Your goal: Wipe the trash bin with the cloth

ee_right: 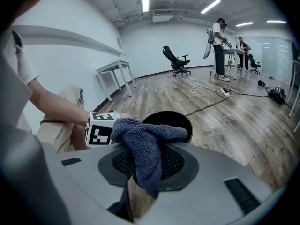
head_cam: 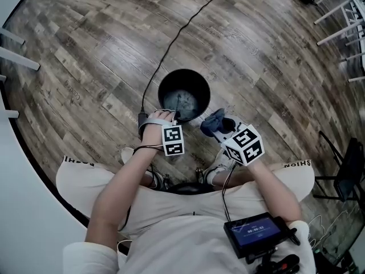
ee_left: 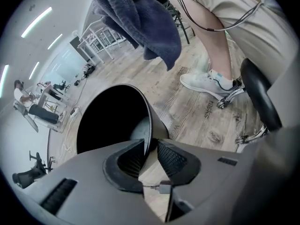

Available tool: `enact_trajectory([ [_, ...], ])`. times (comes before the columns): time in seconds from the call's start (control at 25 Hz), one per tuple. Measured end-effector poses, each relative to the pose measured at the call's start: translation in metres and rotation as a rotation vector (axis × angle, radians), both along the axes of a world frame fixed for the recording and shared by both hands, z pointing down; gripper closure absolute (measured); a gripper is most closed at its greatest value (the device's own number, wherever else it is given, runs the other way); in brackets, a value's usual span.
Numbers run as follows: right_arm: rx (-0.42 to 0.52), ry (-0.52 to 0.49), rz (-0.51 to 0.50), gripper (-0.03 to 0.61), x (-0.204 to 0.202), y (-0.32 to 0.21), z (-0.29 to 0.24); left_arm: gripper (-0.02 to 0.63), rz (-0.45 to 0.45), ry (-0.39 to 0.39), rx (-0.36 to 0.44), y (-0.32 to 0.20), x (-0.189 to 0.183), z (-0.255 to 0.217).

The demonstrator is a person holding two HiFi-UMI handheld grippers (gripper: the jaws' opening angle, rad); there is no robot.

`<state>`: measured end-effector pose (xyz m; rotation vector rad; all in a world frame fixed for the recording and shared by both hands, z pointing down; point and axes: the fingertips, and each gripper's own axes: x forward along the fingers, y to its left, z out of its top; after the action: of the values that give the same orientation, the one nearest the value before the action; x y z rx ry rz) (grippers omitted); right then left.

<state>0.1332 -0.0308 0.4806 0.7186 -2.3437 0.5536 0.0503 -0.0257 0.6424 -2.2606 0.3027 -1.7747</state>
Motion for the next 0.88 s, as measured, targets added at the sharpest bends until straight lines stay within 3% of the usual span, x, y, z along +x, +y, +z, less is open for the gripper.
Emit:
enact_trajectory([
  [0.24,-0.041,0.079,-0.043,0.482,-0.006,0.003,0.047,0.525,0.019,0.007,-0.02,0.001,0.006,0.001],
  [0.48,-0.078,0.147,-0.158,0.482,-0.011,0.007,0.105,0.535,0.075,-0.001,-0.008,-0.002,0.012,0.002],
  [0.68,-0.16,0.172,-0.17,0.482,-0.014,0.003,0.166,0.537,0.113,-0.005,-0.008,0.011,0.012,0.005],
  [0.88,-0.17,0.204,-0.194,0.482,-0.01,0.001,0.196,0.545,0.172,-0.01,0.0,0.01,0.018,0.005],
])
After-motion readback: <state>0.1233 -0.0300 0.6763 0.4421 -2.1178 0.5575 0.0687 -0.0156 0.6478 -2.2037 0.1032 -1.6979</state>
